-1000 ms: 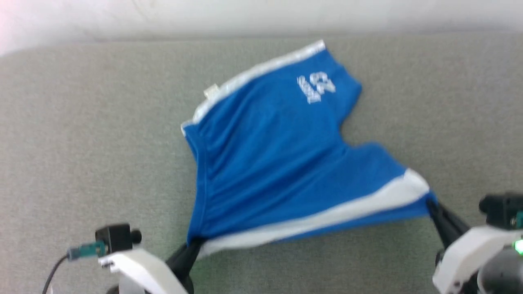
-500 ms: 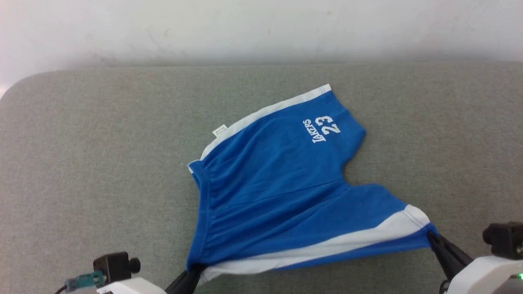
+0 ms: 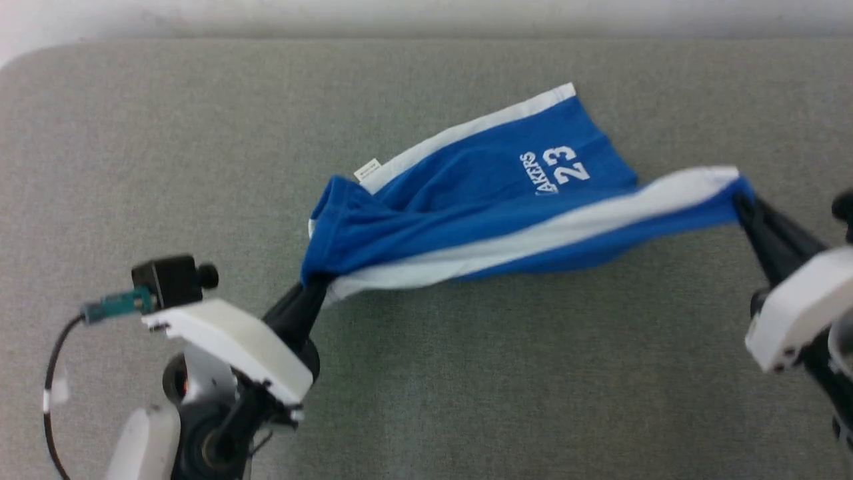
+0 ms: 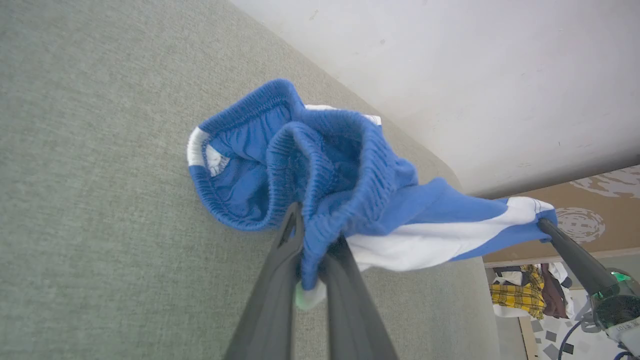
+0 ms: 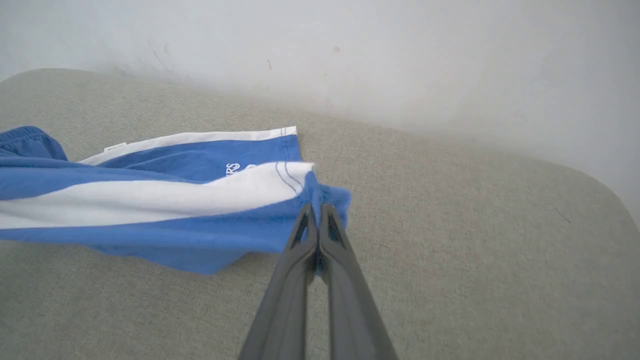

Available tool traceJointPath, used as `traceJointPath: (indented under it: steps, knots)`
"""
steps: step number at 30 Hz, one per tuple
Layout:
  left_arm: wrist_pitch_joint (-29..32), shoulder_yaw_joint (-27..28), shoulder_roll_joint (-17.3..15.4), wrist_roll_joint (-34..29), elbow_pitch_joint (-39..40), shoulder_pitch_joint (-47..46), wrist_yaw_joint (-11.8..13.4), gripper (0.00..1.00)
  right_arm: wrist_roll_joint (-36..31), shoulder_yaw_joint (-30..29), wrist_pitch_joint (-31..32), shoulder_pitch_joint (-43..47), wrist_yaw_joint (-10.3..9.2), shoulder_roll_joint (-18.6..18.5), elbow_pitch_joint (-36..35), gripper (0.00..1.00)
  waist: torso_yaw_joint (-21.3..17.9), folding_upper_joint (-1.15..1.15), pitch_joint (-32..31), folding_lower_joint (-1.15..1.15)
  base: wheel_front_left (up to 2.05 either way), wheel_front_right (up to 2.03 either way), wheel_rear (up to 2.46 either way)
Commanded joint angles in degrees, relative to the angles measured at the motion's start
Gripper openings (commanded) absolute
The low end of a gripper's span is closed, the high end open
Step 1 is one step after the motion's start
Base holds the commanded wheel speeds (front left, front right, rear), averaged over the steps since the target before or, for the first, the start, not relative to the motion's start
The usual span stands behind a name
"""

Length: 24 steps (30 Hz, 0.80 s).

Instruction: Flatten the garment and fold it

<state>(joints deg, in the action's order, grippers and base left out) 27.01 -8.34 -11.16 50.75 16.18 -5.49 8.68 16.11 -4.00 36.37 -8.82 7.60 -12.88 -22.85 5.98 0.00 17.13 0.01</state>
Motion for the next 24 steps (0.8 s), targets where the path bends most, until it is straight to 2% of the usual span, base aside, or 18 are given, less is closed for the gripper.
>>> traceJointPath:
  steps: [1,3,4,9,15,24]
  knots:
    - [0.18,0.21,-0.11,-0.57,-0.65,-2.37,0.6,0.0,-0.74,0.98,0.7,-3.51,-0.11,-1.75,0.96,0.0,1.23,0.0,3.56,-0.01,0.0,0.0,0.0]
    - [0.35,0.14,-0.08,-0.72,-1.12,-3.54,0.74,0.0,-0.83,1.68,1.1,-5.65,-0.11,-2.55,1.73,0.0,1.36,0.0,4.18,-0.01,0.0,0.0,0.0]
    - [0.49,0.06,0.14,-0.94,-2.14,-5.59,1.09,0.0,-1.33,3.57,1.81,-10.05,-0.11,-4.52,3.61,0.0,1.72,0.0,5.33,-0.01,0.0,0.0,0.0]
    - [-0.04,-0.41,1.25,-1.05,-4.68,-9.01,1.13,0.0,-1.58,8.93,3.67,-19.86,-0.11,-7.6,9.18,0.0,2.98,0.0,7.29,-0.01,0.0,0.0,0.0]
    - [-0.86,-1.41,3.01,-0.84,-7.3,-12.01,0.71,0.0,-1.07,15.0,5.04,-29.05,-0.11,-9.71,16.93,0.0,5.03,0.0,8.88,-0.01,0.0,0.0,0.0]
    - [-2.26,-1.2,4.89,0.0,-10.87,-15.46,1.31,0.0,-0.77,21.54,4.1,-37.74,-0.11,-10.66,27.64,0.0,7.05,0.0,10.31,-0.01,0.0,0.0,0.0]
